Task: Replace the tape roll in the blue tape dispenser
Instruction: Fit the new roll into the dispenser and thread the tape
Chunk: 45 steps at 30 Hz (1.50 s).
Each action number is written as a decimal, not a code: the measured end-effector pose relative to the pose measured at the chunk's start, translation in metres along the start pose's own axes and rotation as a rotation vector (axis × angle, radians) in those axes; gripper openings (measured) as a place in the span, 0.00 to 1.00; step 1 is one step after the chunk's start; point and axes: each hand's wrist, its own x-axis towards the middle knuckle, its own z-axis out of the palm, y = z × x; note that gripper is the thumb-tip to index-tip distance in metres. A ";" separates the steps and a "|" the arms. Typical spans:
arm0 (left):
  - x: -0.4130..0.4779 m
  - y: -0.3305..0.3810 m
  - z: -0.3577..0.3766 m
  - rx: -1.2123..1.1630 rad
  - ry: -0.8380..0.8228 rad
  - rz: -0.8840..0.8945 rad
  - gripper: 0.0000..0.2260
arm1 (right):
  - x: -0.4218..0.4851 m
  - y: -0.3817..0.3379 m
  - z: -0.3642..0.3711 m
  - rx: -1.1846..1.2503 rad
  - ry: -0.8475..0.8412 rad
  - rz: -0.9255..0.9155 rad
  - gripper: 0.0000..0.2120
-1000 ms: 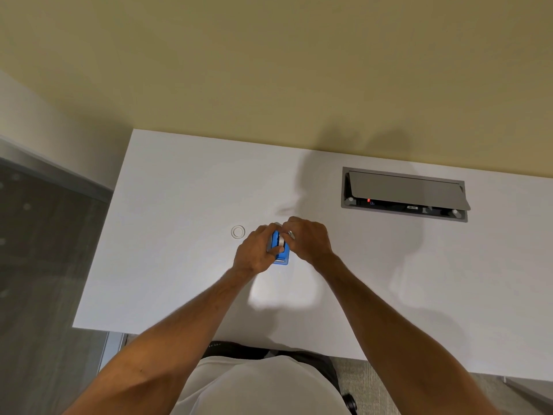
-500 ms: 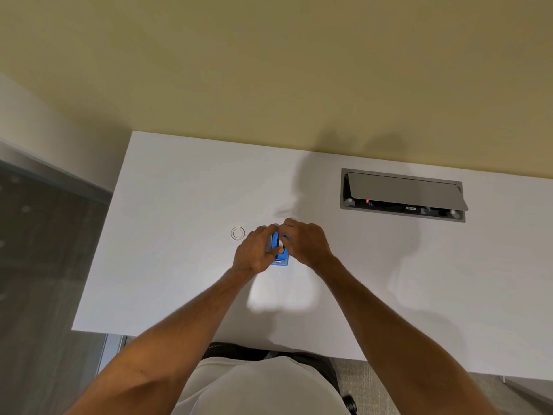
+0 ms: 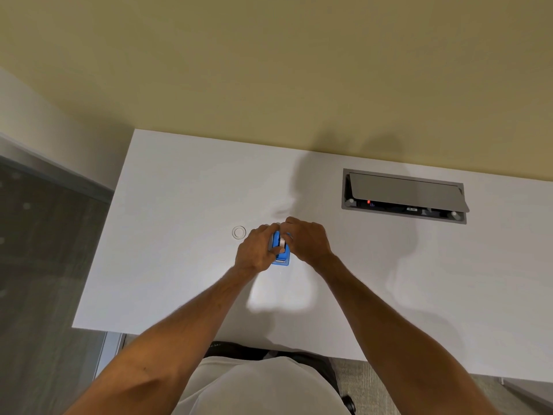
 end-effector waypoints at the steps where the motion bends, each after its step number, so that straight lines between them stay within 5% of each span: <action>1: 0.000 0.000 0.000 0.003 0.001 0.003 0.21 | 0.000 0.000 0.001 -0.012 0.002 0.002 0.14; 12: -0.002 -0.002 0.001 -0.031 0.018 0.010 0.22 | -0.007 0.008 0.008 0.116 -0.009 0.041 0.15; 30: -0.002 0.002 -0.002 0.009 -0.001 -0.011 0.19 | -0.001 0.002 0.013 -0.191 -0.055 -0.170 0.22; 45: -0.014 0.003 -0.008 -0.123 -0.049 -0.020 0.26 | -0.028 -0.013 0.019 -0.083 0.206 -0.007 0.14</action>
